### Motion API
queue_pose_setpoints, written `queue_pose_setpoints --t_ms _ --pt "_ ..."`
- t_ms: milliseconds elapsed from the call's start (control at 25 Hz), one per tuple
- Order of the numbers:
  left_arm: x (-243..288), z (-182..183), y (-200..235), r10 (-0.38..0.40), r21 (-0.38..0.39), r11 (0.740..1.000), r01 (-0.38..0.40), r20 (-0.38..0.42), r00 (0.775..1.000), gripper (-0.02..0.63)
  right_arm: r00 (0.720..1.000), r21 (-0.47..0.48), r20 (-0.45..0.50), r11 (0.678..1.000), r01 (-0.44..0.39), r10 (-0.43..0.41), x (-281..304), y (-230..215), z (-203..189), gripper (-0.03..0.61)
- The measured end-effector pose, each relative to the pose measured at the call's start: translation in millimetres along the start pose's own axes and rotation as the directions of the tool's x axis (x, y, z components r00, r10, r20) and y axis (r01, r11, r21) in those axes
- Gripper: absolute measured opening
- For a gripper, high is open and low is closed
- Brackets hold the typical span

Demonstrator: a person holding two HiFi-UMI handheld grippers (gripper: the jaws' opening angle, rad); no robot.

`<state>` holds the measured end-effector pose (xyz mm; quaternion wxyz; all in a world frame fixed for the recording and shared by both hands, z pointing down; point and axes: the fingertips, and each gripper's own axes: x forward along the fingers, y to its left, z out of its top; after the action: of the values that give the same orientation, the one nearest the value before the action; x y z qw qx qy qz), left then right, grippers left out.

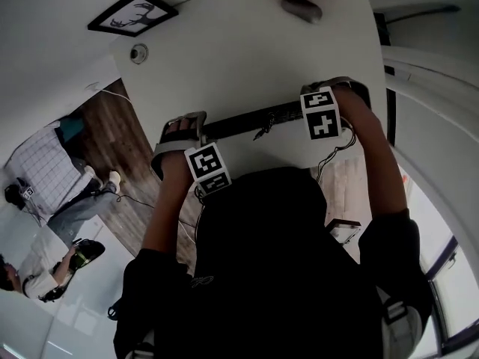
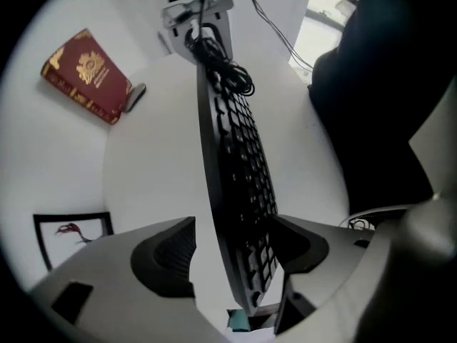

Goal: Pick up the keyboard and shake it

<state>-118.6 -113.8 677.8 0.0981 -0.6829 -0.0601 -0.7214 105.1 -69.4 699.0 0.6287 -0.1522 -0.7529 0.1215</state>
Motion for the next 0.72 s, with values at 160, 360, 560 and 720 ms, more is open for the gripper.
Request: queue_pose_setpoints --t_ms 160,360,560,720 --pt "-25 23 14 0.155 -0.034 0.988 -0.153 0.050 0.987 0.298 1.000 -0.008 0.001 1.000 0.007 -0.007 2 -1 0 0.117" --pt "1 40 -6 0.063 0.017 0.998 -0.065 0.101 0.993 0.259 1.000 -0.004 -0.021 1.000 0.007 -0.007 2 0 0 0.121" --pt "8 39 0 -0.003 -0.004 1.000 0.004 0.126 0.992 0.249 0.997 0.000 -0.030 0.997 0.076 -0.076 3 -13 0 0.161" --pt "11 40 2 -0.050 -0.006 0.999 0.051 0.126 0.991 0.250 0.965 0.004 -0.060 0.966 0.257 -0.256 -7 -29 -3 0.279"
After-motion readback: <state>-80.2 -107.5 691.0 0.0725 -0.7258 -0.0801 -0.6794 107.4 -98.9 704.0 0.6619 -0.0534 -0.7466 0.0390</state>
